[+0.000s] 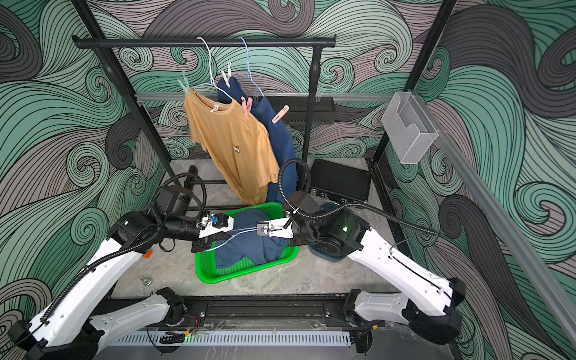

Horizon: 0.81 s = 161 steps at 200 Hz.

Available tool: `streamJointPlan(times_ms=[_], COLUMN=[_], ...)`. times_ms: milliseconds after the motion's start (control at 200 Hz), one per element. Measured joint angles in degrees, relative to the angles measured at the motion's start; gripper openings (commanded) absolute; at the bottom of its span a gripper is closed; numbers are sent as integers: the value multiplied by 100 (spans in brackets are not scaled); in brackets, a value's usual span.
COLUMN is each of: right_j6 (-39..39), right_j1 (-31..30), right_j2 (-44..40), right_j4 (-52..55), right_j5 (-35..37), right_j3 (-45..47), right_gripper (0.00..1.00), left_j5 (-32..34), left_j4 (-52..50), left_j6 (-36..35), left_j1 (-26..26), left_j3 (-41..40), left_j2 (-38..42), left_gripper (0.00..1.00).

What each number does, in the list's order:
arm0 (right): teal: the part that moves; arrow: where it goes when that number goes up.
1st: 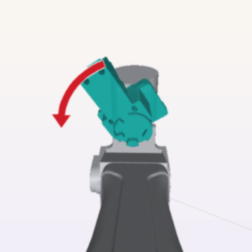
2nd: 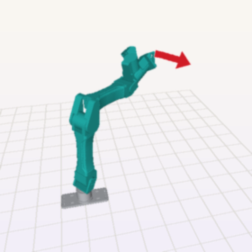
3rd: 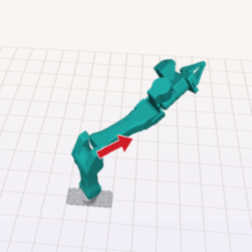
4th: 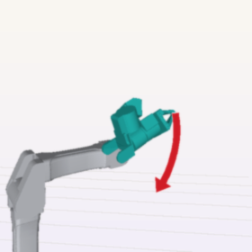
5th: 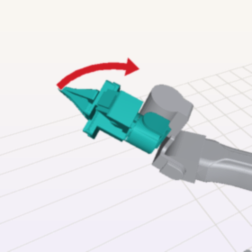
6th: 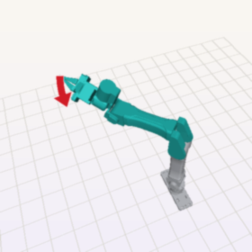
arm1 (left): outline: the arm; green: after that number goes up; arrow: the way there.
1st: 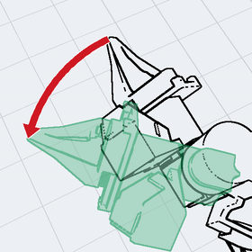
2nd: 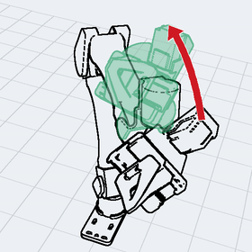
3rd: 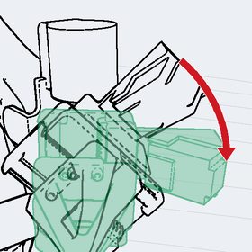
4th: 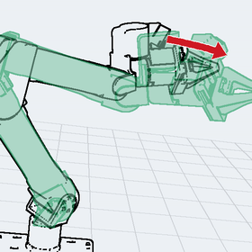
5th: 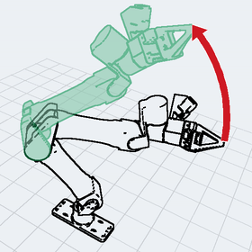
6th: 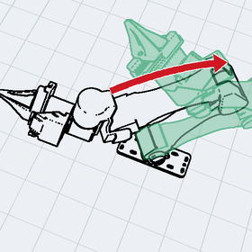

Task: Remove the clothespins securing t-shirts to the hanger
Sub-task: Place the hanger on the clothes rail.

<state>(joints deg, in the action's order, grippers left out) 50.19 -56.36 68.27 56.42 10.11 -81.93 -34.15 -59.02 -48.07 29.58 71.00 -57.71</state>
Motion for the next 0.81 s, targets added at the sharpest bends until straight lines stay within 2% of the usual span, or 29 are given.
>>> streamJointPlan(times_ms=[125,195,260,325,420,445,540,806], right_j6=[90,105,120,120,70,46,-15,-247], right_j1=[-15,-20,-20,-20,-20,-20,-22,-20], right_j2=[0,0,0,0,0,0,0,-116], right_j4=[28,39,42,52,105,109,125,22], right_j5=[2,4,2,15,37,37,39,190], right_j3=[0,0,0,0,0,0,0,188], right_gripper=[0,0,0,0,0,0,0,0], left_j5=[0,2,2,2,7,15,31,387], left_j4=[28,35,37,63,155,177,232,409], left_j6=[35,61,76,114,146,129,157,153], left_j1=[0,0,0,0,0,0,0,0], left_j3=[0,0,0,-7,-87,-116,-203,-328], left_j2=[20,20,20,24,96,120,184,319], left_gripper=[0,1,10,33,60,63,68,70])
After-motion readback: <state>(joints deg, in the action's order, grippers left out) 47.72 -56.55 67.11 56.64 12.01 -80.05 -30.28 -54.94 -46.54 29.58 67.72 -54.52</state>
